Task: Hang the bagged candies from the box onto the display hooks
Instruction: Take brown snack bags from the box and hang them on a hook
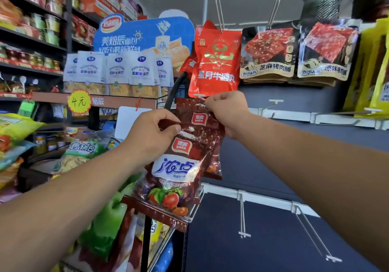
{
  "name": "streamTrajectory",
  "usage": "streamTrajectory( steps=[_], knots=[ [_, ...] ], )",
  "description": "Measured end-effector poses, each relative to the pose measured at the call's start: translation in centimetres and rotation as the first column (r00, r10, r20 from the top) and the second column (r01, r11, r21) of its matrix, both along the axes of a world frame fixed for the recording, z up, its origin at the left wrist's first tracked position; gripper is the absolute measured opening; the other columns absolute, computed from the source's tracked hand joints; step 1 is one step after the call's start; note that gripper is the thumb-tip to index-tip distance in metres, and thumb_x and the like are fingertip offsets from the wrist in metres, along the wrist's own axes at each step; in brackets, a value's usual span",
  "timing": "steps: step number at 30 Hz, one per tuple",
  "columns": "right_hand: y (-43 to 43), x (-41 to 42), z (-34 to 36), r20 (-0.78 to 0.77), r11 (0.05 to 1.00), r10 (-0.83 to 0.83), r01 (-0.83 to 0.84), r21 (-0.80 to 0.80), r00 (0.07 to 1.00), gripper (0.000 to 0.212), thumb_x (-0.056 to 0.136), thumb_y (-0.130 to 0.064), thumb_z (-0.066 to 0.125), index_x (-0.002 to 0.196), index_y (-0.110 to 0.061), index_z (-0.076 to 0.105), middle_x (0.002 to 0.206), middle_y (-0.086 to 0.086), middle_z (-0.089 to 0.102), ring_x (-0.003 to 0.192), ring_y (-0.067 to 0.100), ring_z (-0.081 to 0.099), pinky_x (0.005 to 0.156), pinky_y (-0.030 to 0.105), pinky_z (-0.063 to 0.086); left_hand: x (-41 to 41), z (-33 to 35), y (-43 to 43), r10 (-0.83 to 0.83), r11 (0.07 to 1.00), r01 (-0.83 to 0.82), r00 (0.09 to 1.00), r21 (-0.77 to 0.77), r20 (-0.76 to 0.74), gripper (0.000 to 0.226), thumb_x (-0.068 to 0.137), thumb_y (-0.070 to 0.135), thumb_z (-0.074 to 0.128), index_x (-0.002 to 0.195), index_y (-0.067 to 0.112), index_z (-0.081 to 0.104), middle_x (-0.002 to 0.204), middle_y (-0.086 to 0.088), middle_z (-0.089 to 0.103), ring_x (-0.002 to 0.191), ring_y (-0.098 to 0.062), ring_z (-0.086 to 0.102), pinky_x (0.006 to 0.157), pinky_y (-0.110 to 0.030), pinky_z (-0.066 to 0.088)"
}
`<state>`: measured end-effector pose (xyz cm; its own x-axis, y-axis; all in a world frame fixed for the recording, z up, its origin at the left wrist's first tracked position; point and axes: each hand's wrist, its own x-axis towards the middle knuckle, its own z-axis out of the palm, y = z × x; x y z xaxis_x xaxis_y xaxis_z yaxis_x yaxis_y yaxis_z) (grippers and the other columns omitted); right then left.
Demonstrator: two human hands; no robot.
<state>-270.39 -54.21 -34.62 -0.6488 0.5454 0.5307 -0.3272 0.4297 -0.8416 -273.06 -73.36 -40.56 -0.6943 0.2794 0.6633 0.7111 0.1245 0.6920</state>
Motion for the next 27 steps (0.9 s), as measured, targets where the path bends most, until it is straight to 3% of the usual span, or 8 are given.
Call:
streamTrajectory(
  steps=[2,5,12,16,19,21,23,27],
  knots=[
    [0.3,-1.0,0.0,0.021,0.999,-0.024,0.024,-0.027,0.999,0.011,0.086,-0.011,0.067,0.075,-0.011,0.065,0.075,0.015,0.058,0.072,0.024,0.054,0.065,0.055,0.061,-0.4,-0.2,0.1,-0.004,1.0,0.004,1.0,0.015,-0.002,0.004,0.094,0.018,0.069,0.095,0.021,0.072,0.091,0.0,0.073,0.079,-0.014,0.071,0.063,-0.023,0.054],
    [1.0,-2.4,0.2,0.05,0.995,-0.083,0.085,-0.046,0.995,0.017,0.085,-0.009,0.069,0.088,0.008,0.069,0.097,0.028,0.074,0.076,0.029,0.068,0.072,0.065,0.059,-0.9,-0.3,0.5,-0.011,0.999,0.011,1.0,0.047,-0.01,0.004,0.094,0.017,0.07,0.095,0.02,0.072,0.09,0.001,0.073,0.079,-0.014,0.07,0.063,-0.02,0.053],
    [4.2,-3.4,-0.2,0.126,0.927,-0.309,0.268,0.264,0.943,0.01,0.085,-0.016,0.077,0.076,-0.012,0.075,0.09,0.012,0.075,0.072,0.025,0.068,0.068,0.036,0.061,-1.0,-1.0,0.7,-0.059,0.993,0.057,0.998,0.1,0.015,0.007,0.094,0.017,0.07,0.092,0.023,0.073,0.089,0.0,0.074,0.078,-0.015,0.072,0.062,-0.021,0.057],
    [5.1,-2.4,-0.6,0.043,0.766,-0.478,0.393,0.508,0.877,0.024,0.089,-0.025,0.074,0.11,-0.015,0.07,0.123,0.007,0.057,0.105,0.026,0.06,0.088,0.037,0.053,-0.6,-1.3,0.6,-0.077,0.991,0.074,0.997,0.11,0.017,0.009,0.093,0.016,0.072,0.089,0.024,0.074,0.089,0.0,0.075,0.075,-0.011,0.073,0.062,-0.023,0.059],
    [3.8,0.6,-1.8,-0.078,0.848,-0.259,0.266,0.458,0.963,0.015,0.093,-0.028,0.068,0.102,-0.016,0.073,0.117,0.002,0.062,0.102,0.017,0.062,0.089,0.034,0.05,0.0,-1.4,0.5,-0.088,0.988,0.086,0.996,0.127,0.016,0.009,0.092,0.016,0.072,0.09,0.024,0.075,0.089,0.0,0.076,0.075,-0.012,0.074,0.067,-0.03,0.063],
    [2.9,3.4,-3.1,0.142,0.958,0.126,-0.158,0.238,0.982,0.02,0.094,-0.033,0.068,0.097,-0.015,0.077,0.106,-0.001,0.075,0.098,0.016,0.069,0.089,0.042,0.058,0.5,-1.5,0.6,-0.095,0.984,0.089,0.995,0.151,0.031,0.011,0.092,0.016,0.073,0.088,0.027,0.075,0.089,-0.001,0.076,0.077,-0.018,0.075,0.072,-0.039,0.064],
    [2.6,5.9,-4.4,0.309,0.908,0.399,-0.42,0.0,0.863,0.017,0.096,-0.025,0.07,0.105,-0.013,0.077,0.108,0.004,0.079,0.102,0.02,0.074,0.089,0.042,0.06,1.0,-1.4,1.0,-0.085,0.984,0.08,0.996,0.156,0.026,0.015,0.092,0.016,0.072,0.085,0.029,0.075,0.087,0.0,0.077,0.077,-0.019,0.075,0.074,-0.041,0.064],
    [2.8,8.2,-5.1,0.249,0.944,0.326,-0.33,-0.024,0.912,0.006,0.088,-0.004,0.076,0.09,-0.009,0.078,0.086,0.007,0.079,0.073,0.018,0.073,0.063,0.027,0.06,1.8,-1.4,1.8,-0.07,0.995,0.069,0.998,0.076,0.003,0.012,0.094,0.018,0.07,0.094,0.026,0.079,0.089,0.006,0.078,0.078,-0.01,0.075,0.076,-0.035,0.064]
  ],
)
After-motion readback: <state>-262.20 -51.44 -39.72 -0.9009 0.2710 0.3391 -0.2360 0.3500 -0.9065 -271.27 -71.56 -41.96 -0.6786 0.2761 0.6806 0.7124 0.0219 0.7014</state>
